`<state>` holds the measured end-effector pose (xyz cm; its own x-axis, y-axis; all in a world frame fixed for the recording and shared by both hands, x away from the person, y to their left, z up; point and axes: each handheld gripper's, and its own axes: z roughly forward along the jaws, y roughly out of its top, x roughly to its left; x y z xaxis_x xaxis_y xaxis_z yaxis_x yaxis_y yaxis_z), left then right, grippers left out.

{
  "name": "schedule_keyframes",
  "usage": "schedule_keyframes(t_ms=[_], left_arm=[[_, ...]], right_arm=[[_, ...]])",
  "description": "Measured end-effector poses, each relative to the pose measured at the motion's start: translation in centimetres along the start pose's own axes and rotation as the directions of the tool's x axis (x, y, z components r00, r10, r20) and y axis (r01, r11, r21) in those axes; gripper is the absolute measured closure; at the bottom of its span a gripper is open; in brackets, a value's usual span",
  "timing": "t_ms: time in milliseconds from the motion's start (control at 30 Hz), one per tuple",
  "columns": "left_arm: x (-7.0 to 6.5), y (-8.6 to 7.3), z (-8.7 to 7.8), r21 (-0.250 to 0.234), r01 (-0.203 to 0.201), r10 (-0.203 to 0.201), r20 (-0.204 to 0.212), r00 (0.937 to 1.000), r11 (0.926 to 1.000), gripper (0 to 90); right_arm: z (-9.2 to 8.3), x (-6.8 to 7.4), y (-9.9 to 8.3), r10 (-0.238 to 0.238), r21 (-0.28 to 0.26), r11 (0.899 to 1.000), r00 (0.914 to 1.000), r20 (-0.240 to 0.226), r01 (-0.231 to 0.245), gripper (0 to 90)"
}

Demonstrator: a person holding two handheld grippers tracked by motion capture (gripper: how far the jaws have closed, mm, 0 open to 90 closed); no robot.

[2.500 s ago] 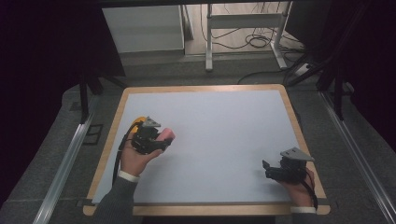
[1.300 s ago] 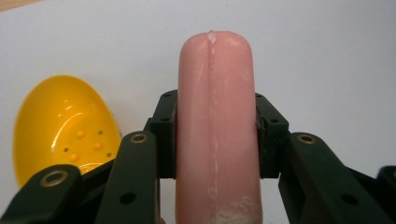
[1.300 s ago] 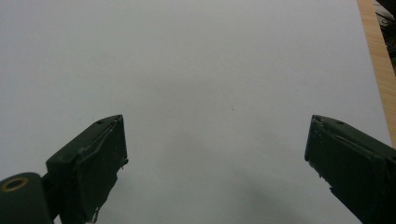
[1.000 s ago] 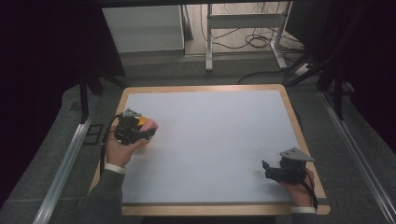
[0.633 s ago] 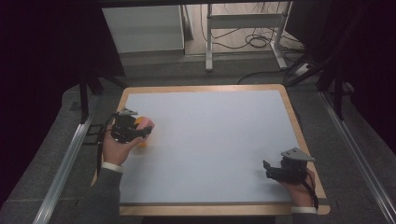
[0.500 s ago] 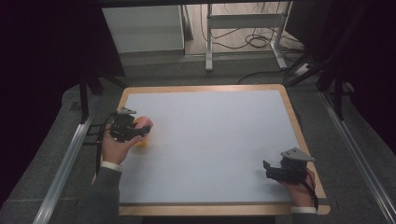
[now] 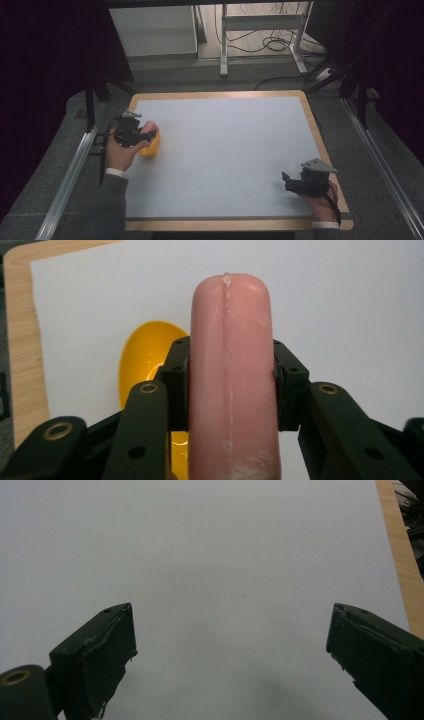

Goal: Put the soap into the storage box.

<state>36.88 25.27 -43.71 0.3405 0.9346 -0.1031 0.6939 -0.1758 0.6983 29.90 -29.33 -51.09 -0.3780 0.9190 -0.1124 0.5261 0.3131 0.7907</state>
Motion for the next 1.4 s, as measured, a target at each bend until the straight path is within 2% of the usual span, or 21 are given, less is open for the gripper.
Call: schedule_keyframes(t_ms=[433,700,1000,1067,1133,1200,1233,1267,1300,1400], left_arm=[[1.8,-0.7,2.0,0.052,0.039,-0.037,-0.049,0.9981,0.9978,60.0],[2.3,-1.2,3.6,0.101,0.06,-0.055,-0.051,0.9972,0.9931,60.0],[2.6,-1.7,4.8,0.131,0.075,-0.068,-0.051,0.9963,0.9885,59.8],[2.7,-1.8,4.6,0.114,0.082,-0.077,-0.046,0.996,0.9902,59.4],[2.6,-1.7,4.4,0.111,0.082,-0.078,-0.042,0.9961,0.9904,57.4],[2.4,-1.4,4.1,0.115,0.075,-0.07,-0.05,0.9963,0.9905,42.8],[2.3,-1.2,3.4,0.084,0.074,-0.069,-0.06,0.9959,0.9938,30.8],[2.2,-1.1,3.0,0.065,0.07,-0.066,-0.056,0.9962,0.9954,26.2],[2.2,-1.1,3.0,0.065,0.07,-0.066,-0.056,0.9962,0.9954,23.8],[1.7,-1.0,1.6,0.009,0.053,-0.052,-0.044,0.9976,0.9986,24.7]], right_arm=[[0.2,0.0,-0.1,0.0,0.007,1.0,1.0,0.004,-0.001,5.3],[0.2,0.0,-0.1,0.0,0.006,1.0,1.0,0.003,0.0,5.3],[0.2,0.0,-0.1,0.0,0.01,1.0,1.0,0.004,0.0,5.3],[0.2,0.1,-0.1,0.001,0.011,1.0,1.0,0.003,-0.001,5.3],[0.2,0.1,-0.1,-0.002,0.011,1.0,1.0,0.002,0.002,5.3],[0.3,0.1,-0.1,-0.003,0.013,1.0,1.0,0.003,0.003,5.3],[0.3,0.1,-0.1,-0.005,0.015,1.0,1.0,0.002,0.005,5.3],[0.3,0.1,-0.1,-0.005,0.016,1.0,1.0,0.001,0.005,5.3],[0.3,0.1,-0.1,-0.005,0.016,1.0,1.0,0.001,0.005,5.3],[0.3,0.2,-0.1,-0.006,0.016,1.0,1.0,0.003,0.006,5.3]])
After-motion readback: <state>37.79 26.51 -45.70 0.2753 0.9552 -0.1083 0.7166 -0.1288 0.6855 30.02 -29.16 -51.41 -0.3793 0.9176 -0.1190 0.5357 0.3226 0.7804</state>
